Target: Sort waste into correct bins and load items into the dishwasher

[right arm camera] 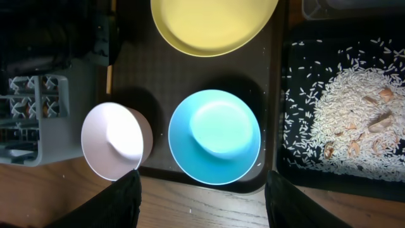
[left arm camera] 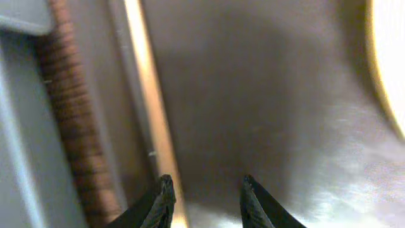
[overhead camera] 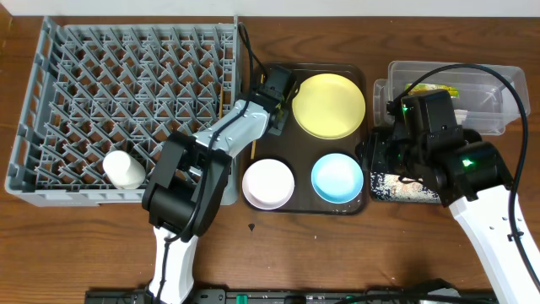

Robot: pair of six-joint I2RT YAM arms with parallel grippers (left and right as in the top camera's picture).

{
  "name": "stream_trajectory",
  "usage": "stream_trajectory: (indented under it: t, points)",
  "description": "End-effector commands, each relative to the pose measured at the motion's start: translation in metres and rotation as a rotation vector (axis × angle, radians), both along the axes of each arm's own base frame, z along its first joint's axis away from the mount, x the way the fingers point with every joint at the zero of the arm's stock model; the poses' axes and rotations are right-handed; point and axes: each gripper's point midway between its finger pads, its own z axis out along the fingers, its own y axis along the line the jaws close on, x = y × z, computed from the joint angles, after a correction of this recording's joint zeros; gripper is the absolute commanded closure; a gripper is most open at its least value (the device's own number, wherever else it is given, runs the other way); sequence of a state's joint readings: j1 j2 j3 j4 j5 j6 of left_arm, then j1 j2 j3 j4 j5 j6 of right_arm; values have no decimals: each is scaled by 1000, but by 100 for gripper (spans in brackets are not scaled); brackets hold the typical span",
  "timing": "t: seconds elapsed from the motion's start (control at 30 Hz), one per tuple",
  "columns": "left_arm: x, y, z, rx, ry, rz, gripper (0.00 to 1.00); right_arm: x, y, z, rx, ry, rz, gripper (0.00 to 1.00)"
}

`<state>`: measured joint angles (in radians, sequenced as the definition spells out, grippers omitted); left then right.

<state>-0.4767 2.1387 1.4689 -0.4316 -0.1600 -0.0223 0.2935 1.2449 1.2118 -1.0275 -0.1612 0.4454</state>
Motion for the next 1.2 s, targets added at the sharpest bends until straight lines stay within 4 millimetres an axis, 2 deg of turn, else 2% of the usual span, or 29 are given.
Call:
stream_trajectory:
  t: [0.0, 0.17, 0.27, 0.33, 0.47, 0.6, 0.8, 1.0, 1.17]
  points:
    - [-16, -21, -24, -115, 114, -44, 65, 0, -1, 4, 14, -7, -15, 39]
    - [-25, -32, -25, -189, 163, -41, 65, 0, -1, 4, 13, -6, -14, 40]
    - [-20, -18, -21, -119, 129, -12, 65, 0, -1, 4, 13, -5, -14, 40]
    - [-16, -10, -14, -72, 95, 2, 65, 0, -1, 4, 13, -5, -14, 40]
    - [-6, 4, 19, 29, -9, 10, 65, 1, 0, 4, 14, -8, -15, 40]
    - [0, 12, 29, 44, -41, 31, 65, 1, 0, 4, 14, -8, -15, 39]
    - [8, 28, 16, 40, -28, 69, 65, 1, 0, 4, 14, -8, -15, 40]
    - [1, 12, -6, -67, 58, 31, 65, 1, 0, 4, 14, -9, -15, 40]
    - [-6, 13, -24, -58, 104, 29, 65, 0, 0, 4, 13, -7, -14, 40]
